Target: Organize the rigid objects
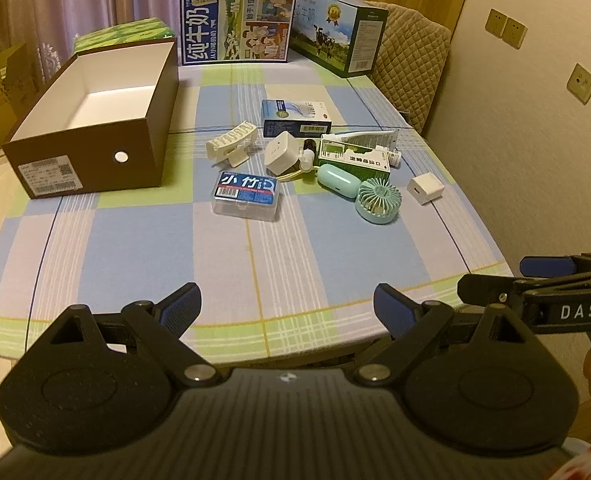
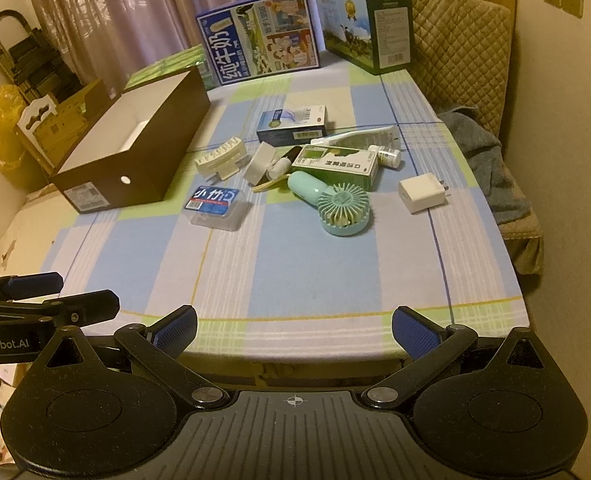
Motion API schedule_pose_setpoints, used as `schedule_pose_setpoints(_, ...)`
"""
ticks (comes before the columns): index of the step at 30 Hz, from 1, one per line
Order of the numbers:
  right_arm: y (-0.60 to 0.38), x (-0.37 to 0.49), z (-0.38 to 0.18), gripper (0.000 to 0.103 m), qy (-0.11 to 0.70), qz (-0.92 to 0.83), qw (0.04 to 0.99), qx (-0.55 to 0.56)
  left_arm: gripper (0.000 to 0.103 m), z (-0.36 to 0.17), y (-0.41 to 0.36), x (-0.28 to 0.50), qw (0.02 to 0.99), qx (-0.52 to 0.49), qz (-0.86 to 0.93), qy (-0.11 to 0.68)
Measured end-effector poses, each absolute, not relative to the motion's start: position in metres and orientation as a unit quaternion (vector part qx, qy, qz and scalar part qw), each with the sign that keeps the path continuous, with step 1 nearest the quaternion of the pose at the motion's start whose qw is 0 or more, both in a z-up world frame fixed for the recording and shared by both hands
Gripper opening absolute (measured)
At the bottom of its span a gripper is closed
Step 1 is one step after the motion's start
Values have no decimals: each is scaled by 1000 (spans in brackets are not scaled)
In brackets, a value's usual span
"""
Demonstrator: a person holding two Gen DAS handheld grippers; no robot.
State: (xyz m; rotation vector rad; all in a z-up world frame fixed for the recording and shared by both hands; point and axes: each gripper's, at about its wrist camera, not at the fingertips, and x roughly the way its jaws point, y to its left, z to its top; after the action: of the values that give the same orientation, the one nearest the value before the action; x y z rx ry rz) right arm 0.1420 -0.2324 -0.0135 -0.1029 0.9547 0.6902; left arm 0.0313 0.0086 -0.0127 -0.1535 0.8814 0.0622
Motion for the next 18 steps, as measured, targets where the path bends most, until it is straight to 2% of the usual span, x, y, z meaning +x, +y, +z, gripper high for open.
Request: schedule_pose_setpoints(18,-226,197,-34,101,453,304,838,-24,91,-49,44,110,896,-67,-15,439)
